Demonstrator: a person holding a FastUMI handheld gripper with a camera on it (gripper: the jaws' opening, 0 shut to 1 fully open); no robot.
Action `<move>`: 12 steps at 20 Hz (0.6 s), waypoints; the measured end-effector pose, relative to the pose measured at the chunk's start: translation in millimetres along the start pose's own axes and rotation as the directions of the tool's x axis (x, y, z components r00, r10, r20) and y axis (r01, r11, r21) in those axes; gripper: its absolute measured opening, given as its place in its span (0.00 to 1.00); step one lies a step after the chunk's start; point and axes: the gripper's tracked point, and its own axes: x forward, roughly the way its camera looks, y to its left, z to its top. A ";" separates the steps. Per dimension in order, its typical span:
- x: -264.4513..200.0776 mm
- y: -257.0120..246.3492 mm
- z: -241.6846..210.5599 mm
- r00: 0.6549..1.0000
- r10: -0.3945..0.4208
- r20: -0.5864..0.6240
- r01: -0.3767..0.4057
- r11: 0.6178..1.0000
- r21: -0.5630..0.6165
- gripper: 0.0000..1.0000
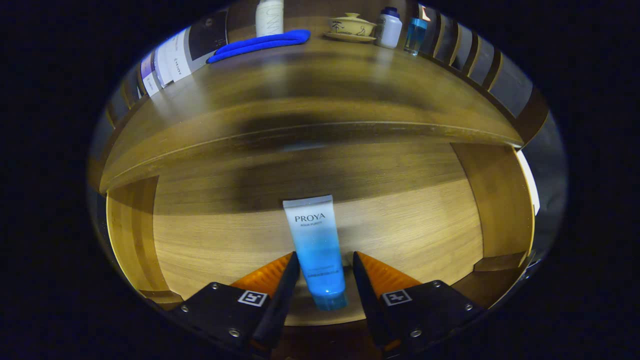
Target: Pull open the drawer, take out the items inside it, and place them on the countertop above the cabinet.
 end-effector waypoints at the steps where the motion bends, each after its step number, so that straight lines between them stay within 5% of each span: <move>1: -0.1 0.7 0.7 1.000 0.009 -0.002 -0.009 1.000 0.002 0.64; 2: -1.0 0.0 1.1 1.000 0.005 0.005 -0.005 1.000 0.005 0.55; 6: -0.3 1.5 5.9 0.999 -0.003 0.043 0.003 1.000 -0.010 0.45; 12: -26.5 -11.1 8.5 0.996 -0.032 0.081 0.033 0.999 -0.009 0.43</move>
